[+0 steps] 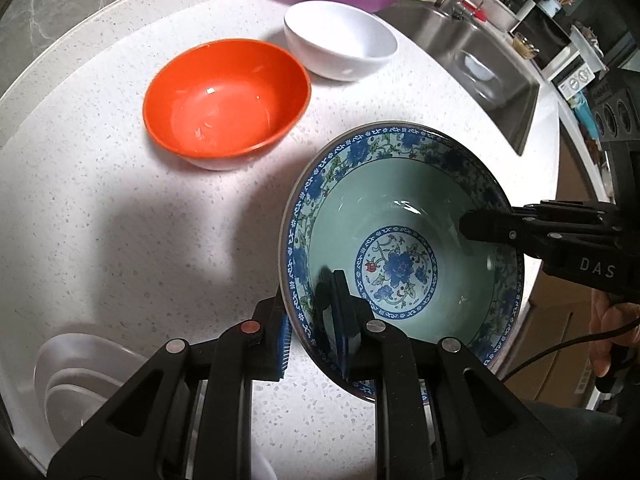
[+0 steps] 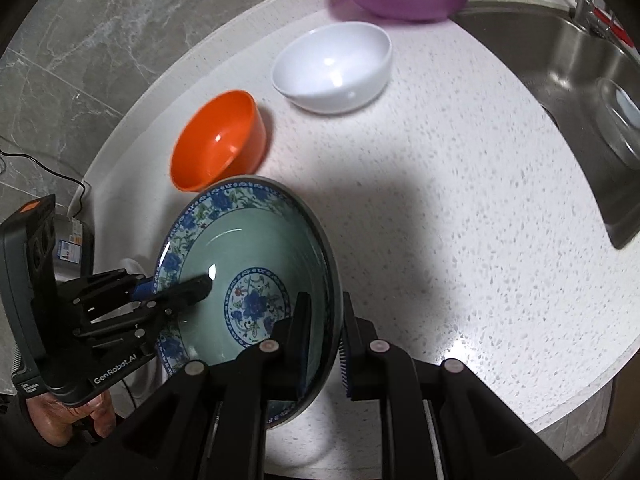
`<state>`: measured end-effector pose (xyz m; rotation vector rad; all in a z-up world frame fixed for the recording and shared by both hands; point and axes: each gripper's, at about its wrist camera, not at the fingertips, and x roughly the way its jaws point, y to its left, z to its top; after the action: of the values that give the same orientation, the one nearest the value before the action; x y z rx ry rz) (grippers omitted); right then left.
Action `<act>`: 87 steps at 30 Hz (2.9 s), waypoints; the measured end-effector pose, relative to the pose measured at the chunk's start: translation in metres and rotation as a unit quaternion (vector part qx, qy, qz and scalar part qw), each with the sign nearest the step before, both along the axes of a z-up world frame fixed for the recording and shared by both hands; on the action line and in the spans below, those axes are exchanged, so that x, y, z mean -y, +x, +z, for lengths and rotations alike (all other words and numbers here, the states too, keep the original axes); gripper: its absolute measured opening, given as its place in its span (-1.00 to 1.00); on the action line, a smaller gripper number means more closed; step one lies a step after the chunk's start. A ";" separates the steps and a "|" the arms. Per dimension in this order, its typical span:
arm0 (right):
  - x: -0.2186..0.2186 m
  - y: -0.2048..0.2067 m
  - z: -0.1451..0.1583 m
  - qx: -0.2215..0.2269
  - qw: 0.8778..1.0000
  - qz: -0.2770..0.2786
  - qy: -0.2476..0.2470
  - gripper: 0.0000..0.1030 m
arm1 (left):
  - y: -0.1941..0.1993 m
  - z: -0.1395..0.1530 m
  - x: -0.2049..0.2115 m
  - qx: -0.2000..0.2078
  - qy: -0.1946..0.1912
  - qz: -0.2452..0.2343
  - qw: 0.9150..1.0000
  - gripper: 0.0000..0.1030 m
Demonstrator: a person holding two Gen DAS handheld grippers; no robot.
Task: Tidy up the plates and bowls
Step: 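Lift the blue-and-white bowl with both grippers and carry it toward the plate stack, then lower the blue-and-white bowl onto the counter and open both grippers, then move both grippers to the white bowl rim and close them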
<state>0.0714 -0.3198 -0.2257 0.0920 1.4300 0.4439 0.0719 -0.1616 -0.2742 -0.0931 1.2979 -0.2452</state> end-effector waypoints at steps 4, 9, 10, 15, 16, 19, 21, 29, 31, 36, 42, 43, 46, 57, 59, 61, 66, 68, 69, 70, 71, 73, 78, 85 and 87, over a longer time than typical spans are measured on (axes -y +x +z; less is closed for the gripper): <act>0.001 -0.001 -0.011 -0.003 1.000 0.003 0.001 -0.71 | -0.001 -0.014 0.001 -0.003 0.007 0.002 1.000 -0.69; 0.001 -0.004 -0.018 -0.006 1.000 0.001 0.003 -0.71 | 0.005 -0.021 0.002 -0.005 0.006 0.006 1.000 -0.69; 0.002 -0.004 -0.019 -0.005 1.000 0.001 0.003 -0.71 | 0.005 -0.022 0.002 -0.004 0.006 0.006 1.000 -0.69; 0.005 -0.004 -0.019 -0.003 1.000 0.002 0.002 -0.71 | 0.012 -0.023 0.004 0.000 0.010 0.006 1.000 -0.69; 0.004 -0.004 -0.020 -0.003 1.000 0.003 0.002 -0.71 | 0.013 -0.019 0.004 0.001 0.010 0.006 1.000 -0.68; 0.004 -0.004 -0.021 -0.003 1.000 0.007 0.005 -0.69 | 0.016 -0.019 0.001 0.001 0.005 0.012 1.000 -0.68; 0.003 -0.006 -0.021 -0.003 1.000 0.005 0.009 -0.65 | 0.017 -0.018 -0.001 0.001 0.003 0.017 1.000 -0.63; 0.008 -0.013 -0.012 0.024 0.999 -0.013 0.022 0.30 | 0.011 0.002 -0.028 0.024 -0.032 0.066 0.997 0.58; 0.011 -0.013 -0.008 0.030 0.999 -0.023 0.025 0.48 | 0.010 0.011 -0.036 0.032 -0.043 0.077 0.996 0.77; 0.024 -0.019 0.009 0.054 0.997 -0.034 0.032 0.69 | 0.003 0.031 -0.047 0.048 -0.053 0.081 0.994 0.95; 0.041 -0.028 0.016 0.063 0.996 -0.056 0.037 0.70 | -0.013 0.029 -0.065 0.025 -0.083 0.099 0.991 0.96; 0.042 -0.029 0.017 0.062 0.995 -0.061 0.038 0.70 | -0.014 0.031 -0.068 0.029 -0.087 0.098 0.991 0.96; 0.048 -0.024 0.022 0.068 0.994 -0.070 0.039 0.70 | -0.011 0.040 -0.079 0.036 -0.088 0.100 0.990 0.97; 0.081 0.053 0.064 0.121 0.986 -0.100 0.062 0.70 | 0.096 0.088 -0.106 0.076 0.000 0.073 0.994 0.97; 0.082 0.075 0.067 0.126 0.984 -0.101 0.070 0.71 | 0.125 0.086 -0.103 0.069 -0.007 0.059 0.996 0.97; 0.080 0.092 0.067 0.130 0.984 -0.100 0.070 0.71 | 0.155 0.077 -0.094 0.058 -0.013 0.043 0.997 0.97; 0.064 0.137 0.041 0.105 0.987 -0.095 0.078 0.71 | 0.207 0.047 -0.072 0.029 -0.028 0.021 0.999 0.96; 0.059 0.148 0.027 0.088 0.988 -0.100 0.079 0.71 | 0.214 0.038 -0.060 0.024 -0.019 0.007 0.999 0.94; 0.057 0.154 0.018 0.075 0.989 -0.103 0.080 0.70 | 0.217 0.032 -0.055 0.020 -0.018 0.000 1.000 0.94; 0.055 0.158 0.011 0.065 0.989 -0.105 0.085 0.69 | 0.221 0.027 -0.050 0.016 -0.015 -0.005 1.000 0.93; 0.053 0.160 0.006 0.060 0.989 -0.107 0.086 0.69 | 0.225 0.021 -0.046 0.013 -0.012 -0.010 1.000 0.92; 0.050 0.164 -0.001 0.051 0.990 -0.107 0.080 0.65 | 0.229 0.013 -0.040 0.008 -0.013 -0.019 1.000 0.92; 0.040 0.176 -0.015 0.037 0.992 -0.099 0.065 0.54 | 0.236 0.001 -0.027 0.009 0.003 -0.046 0.999 0.79; 0.030 0.182 -0.029 0.019 0.995 -0.087 0.047 0.22 | 0.244 -0.015 -0.010 0.001 0.019 -0.071 0.997 -0.02; 0.026 0.182 -0.034 0.012 0.996 -0.080 0.044 0.18 | 0.245 -0.017 -0.008 -0.002 0.017 -0.069 0.997 -0.04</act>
<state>0.2536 -0.3456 -0.2593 0.2704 1.3677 0.3742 0.3168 -0.1534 -0.2915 0.0259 1.3134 -0.3409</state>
